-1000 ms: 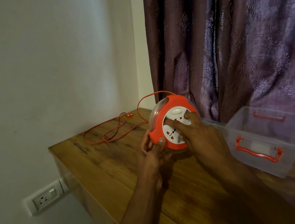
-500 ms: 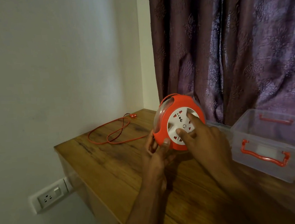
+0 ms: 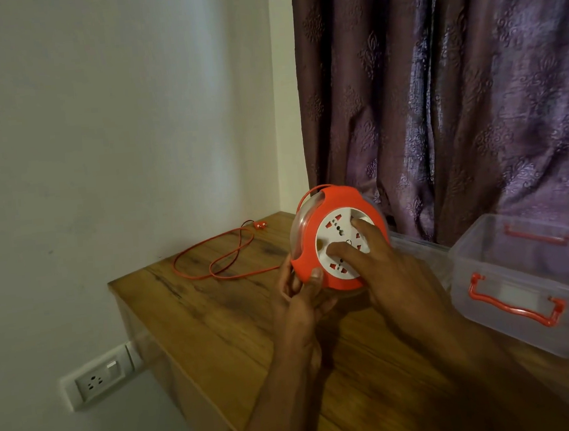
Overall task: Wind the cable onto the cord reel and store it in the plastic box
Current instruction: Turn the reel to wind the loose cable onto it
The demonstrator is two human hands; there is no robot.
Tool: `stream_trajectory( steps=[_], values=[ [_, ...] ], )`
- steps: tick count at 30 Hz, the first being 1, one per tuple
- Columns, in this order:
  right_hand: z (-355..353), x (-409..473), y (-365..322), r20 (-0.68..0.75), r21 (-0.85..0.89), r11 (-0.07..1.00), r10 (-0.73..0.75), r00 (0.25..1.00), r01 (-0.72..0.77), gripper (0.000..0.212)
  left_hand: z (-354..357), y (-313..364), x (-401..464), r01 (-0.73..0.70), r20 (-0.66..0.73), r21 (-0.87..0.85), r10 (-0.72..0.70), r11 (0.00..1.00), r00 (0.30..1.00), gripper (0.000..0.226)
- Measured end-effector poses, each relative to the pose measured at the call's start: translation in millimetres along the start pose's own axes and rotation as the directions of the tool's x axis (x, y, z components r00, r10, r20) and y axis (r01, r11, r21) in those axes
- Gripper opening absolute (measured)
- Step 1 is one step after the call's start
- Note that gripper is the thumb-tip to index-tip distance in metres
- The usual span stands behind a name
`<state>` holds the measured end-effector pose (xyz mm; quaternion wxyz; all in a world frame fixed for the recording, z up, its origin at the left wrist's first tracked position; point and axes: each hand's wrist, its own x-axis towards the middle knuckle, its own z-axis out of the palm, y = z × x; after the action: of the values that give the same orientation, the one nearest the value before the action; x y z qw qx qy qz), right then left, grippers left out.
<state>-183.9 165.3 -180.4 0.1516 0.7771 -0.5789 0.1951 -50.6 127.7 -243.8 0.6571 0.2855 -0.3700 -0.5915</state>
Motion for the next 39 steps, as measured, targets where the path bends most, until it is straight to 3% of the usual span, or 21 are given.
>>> stream_trajectory(
  steps=[5, 10, 16, 21, 31, 39],
  values=[
    [-2.2, 0.0, 3.1, -0.002, 0.066, 0.998, 0.021, 1.0, -0.02, 0.059, 0.3, -0.4, -0.6, -0.005, 0.019, 0.0, 0.005, 1.0, 1.0, 0.06],
    [2.8, -2.4, 4.6, -0.072, 0.027, 0.999, 0.034, 0.997, -0.032, 0.054, 0.3, -0.8, -1.3, -0.014, 0.038, 0.007, 0.014, 1.0, 0.999, 0.064],
    [12.4, -2.1, 5.1, -0.116, 0.019, 0.994, 0.105, 0.988, -0.103, 0.057, -0.3, -1.6, -0.4, -0.033, 0.068, 0.016, 0.032, 0.999, 0.997, 0.05],
    [15.0, 0.9, 5.1, -0.151, 0.055, 0.988, 0.151, 0.977, -0.144, 0.057, 0.6, -2.6, -1.1, -0.041, 0.079, 0.001, 0.04, 0.999, 0.996, 0.051],
    [19.4, -0.2, 2.3, -0.261, 0.191, 0.949, 0.295, 0.919, -0.25, 0.061, 0.9, -2.8, -3.8, -0.056, 0.106, 0.021, 0.054, 0.998, 0.993, 0.057],
    [20.1, 2.3, 0.8, -0.29, 0.366, 0.86, 0.468, 0.835, -0.355, 0.063, 3.5, -4.5, -3.3, -0.076, 0.154, 0.068, 0.065, 0.995, 0.986, 0.039]
  ],
)
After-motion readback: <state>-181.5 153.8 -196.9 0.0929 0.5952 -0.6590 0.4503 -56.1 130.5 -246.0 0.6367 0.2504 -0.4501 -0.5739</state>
